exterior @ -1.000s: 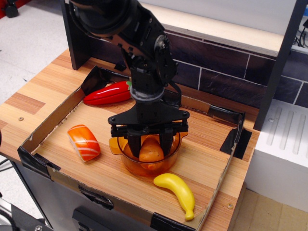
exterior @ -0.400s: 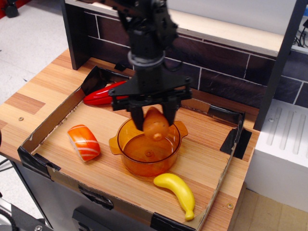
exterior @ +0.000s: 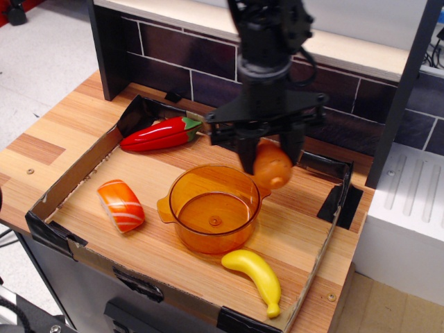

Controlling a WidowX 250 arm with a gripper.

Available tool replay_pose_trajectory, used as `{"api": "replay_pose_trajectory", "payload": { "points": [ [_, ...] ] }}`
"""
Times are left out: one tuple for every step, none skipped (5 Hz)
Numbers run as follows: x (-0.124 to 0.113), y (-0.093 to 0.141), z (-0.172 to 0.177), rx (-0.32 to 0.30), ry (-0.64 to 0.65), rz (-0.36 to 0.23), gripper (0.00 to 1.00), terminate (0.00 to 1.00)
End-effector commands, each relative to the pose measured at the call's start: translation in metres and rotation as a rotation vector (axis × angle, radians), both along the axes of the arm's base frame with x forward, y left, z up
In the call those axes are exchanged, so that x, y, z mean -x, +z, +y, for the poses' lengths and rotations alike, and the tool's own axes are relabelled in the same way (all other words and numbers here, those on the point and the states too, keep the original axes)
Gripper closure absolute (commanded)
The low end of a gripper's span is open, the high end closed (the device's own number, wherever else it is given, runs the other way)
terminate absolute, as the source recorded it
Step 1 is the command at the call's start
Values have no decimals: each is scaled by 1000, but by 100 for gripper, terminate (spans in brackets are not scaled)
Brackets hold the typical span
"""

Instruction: Take carrot out of pot

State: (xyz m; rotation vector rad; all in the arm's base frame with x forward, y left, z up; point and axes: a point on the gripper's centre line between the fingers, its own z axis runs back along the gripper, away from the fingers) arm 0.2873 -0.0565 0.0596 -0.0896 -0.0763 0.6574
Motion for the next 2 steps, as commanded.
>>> {"api": "replay_pose_trajectory", "payload": {
  "points": [
    [-28, -10, -27, -18, 3, 9, 100, 0],
    [-34, -30, -31, -31, 7, 50, 100, 0]
  ]
}}
